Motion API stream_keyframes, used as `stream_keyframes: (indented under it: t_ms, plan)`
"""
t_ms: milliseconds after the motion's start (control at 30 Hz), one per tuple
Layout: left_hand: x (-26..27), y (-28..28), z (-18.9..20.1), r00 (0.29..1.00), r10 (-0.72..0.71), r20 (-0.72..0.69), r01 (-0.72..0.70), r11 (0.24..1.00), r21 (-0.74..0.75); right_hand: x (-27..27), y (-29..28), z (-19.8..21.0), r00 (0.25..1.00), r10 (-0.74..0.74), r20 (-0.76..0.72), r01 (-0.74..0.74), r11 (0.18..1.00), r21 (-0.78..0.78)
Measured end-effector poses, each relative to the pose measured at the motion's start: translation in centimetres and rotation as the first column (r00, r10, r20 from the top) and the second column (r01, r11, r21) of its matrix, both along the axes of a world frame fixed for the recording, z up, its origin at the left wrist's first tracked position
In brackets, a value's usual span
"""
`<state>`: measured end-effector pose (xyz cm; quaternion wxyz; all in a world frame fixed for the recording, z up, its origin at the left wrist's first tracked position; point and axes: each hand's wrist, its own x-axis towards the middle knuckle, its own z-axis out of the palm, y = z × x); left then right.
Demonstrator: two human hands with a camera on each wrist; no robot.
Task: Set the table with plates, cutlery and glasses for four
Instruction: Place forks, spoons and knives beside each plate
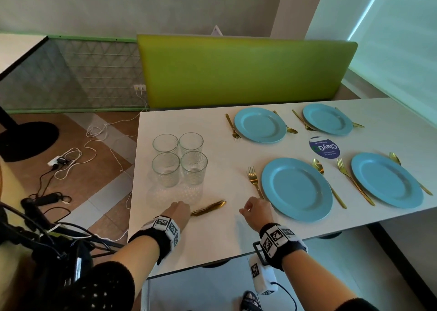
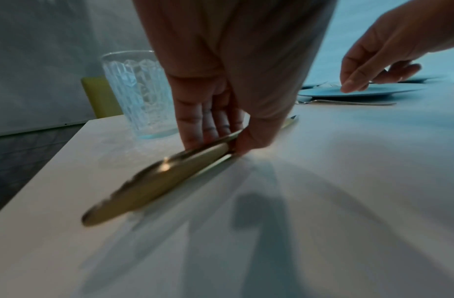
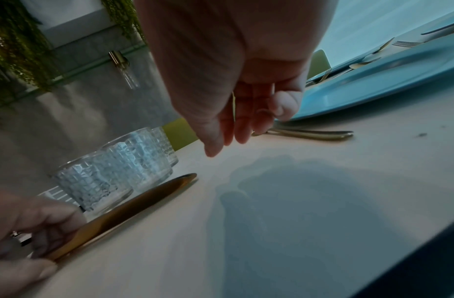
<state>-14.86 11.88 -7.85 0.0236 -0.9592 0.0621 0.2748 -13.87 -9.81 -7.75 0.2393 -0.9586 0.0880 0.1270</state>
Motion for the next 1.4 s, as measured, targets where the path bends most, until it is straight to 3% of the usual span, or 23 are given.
stream_keyframes:
  t_ms: [300, 433, 533, 767, 867, 967, 1133, 1267, 1400]
  plan:
    - [1.2, -1.2, -0.1, 0.997, 0.073, 0.037, -0.068, 0.991, -0.116, -0.2, -0.1, -0.1, 0.995, 0.022, -0.098, -0.021, 1.000, 0.016]
    - [1.8, -2.1, 0.3, 0.992, 0.130, -0.004, -0.129, 0.983, -0.132, 0.0, 0.1, 0.2, 0.987, 0.035, -0.157, -0.022, 0.996, 0.081]
    - [2.6, -3.4, 1.2, 0.981, 0.186, -0.052, -0.193, 0.952, -0.236, 0.5, 0.7, 0.8, 0.979, 0.023, -0.204, 0.021, 0.977, 0.210]
    - [4.6, -6.2, 3.4, 0.949, 0.295, -0.110, -0.296, 0.720, -0.628, 2.2, 1.8, 2.9, 0.966, 0.013, -0.259, 0.122, 0.858, 0.498]
    - [5.0, -6.5, 3.8, 0.934, 0.334, -0.130, -0.323, 0.626, -0.710, 2.6, 1.5, 3.1, 0.978, -0.040, -0.207, 0.153, 0.810, 0.566]
    - [5.2, -6.7, 3.7, 0.927, 0.346, -0.146, -0.336, 0.593, -0.732, 2.7, 1.5, 2.8, 0.978, -0.082, -0.192, 0.181, 0.794, 0.580]
    - [5.3, -6.9, 3.2, 0.889, 0.402, -0.217, -0.421, 0.537, -0.731, 3.0, 1.4, 2.2, 0.980, -0.129, -0.154, 0.193, 0.824, 0.533]
    - [5.9, -6.7, 3.0, 0.785, 0.550, -0.285, -0.542, 0.388, -0.745, 3.6, 0.4, 1.8, 0.983, -0.128, -0.132, 0.166, 0.927, 0.336]
    - [6.8, -6.3, 3.6, 0.695, 0.592, -0.409, -0.622, 0.208, -0.755, 4.2, -0.3, 0.5, 0.982, -0.099, -0.162, 0.116, 0.988, 0.101]
